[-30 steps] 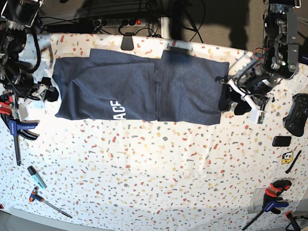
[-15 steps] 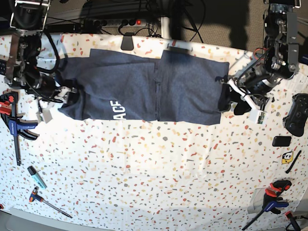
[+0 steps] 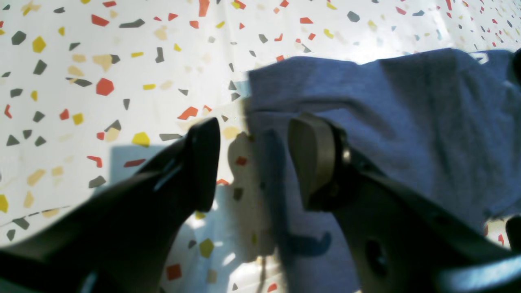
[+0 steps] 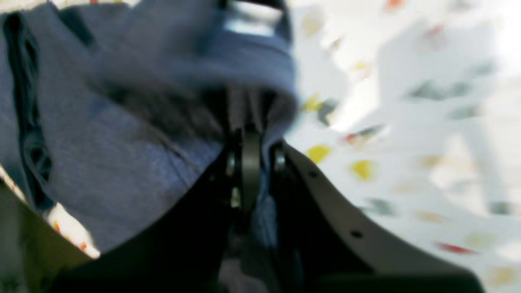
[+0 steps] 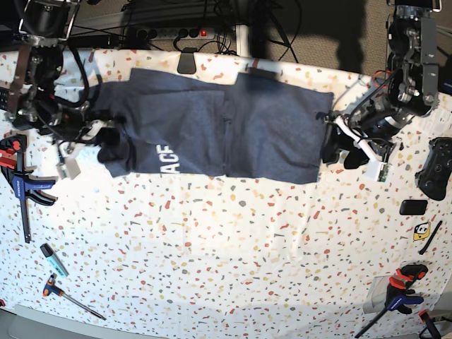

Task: Fold the T-shirt properly
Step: 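Grasp the folded collar end with the right gripper, then lift and fold the collar end with the right gripper over the bundle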

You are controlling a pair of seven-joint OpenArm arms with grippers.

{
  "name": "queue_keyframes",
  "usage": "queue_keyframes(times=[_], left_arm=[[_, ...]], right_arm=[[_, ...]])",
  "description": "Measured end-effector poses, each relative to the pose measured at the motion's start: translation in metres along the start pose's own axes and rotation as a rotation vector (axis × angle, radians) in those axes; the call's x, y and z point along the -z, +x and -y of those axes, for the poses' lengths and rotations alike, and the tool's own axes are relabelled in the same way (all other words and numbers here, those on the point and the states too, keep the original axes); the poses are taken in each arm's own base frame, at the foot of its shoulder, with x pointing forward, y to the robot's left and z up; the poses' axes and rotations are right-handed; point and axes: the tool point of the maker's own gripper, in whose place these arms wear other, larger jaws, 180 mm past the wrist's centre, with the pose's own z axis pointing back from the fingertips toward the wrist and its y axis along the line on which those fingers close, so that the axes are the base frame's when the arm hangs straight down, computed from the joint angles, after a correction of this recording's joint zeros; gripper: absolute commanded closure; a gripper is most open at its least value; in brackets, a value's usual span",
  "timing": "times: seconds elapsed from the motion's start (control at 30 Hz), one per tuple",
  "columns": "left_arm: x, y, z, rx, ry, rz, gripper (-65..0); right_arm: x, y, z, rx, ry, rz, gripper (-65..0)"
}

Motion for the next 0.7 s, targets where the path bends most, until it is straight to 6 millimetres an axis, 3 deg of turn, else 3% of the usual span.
queue_keyframes(times=[0.07,0.13,0.27,0.47,0.6,0.7], left_arm=[[0.0,0.0,0.0,0.0,0.0,0.0,-30.1],[0.0,0.0,0.0,0.0,0.0,0.0,-30.1],[-0.001,-0.003,0.001,-0.004,0.0,-0.004,-30.1],[-0.006,-0.022,0.003,-0.021,0.0,-0.043,-30.1],[-0.007,-0.025,0.003,-0.026,0.001,-0.041,-30.0],[-0.007,-0.025,0.004,-0.027,0.0,-0.039,-30.1]], right_arm=[[-0.021,0.024,0.008,-0.042,-0.054,0.065,0.0],[-0.038,0.042,0.003,-0.08,-0.061,0.106,0.0],[-0.048,0.055,-0.038,-0.115,0.058,0.162,0.0],[-0.041,0.063,-0.112,-0.139,0.186,0.264,0.0],[-0.018,0.052,-0.169,-0.133,0.323,0.242,0.0],[-0.002,0.054,-0.206,-0.15,0.374,0.261,0.0]])
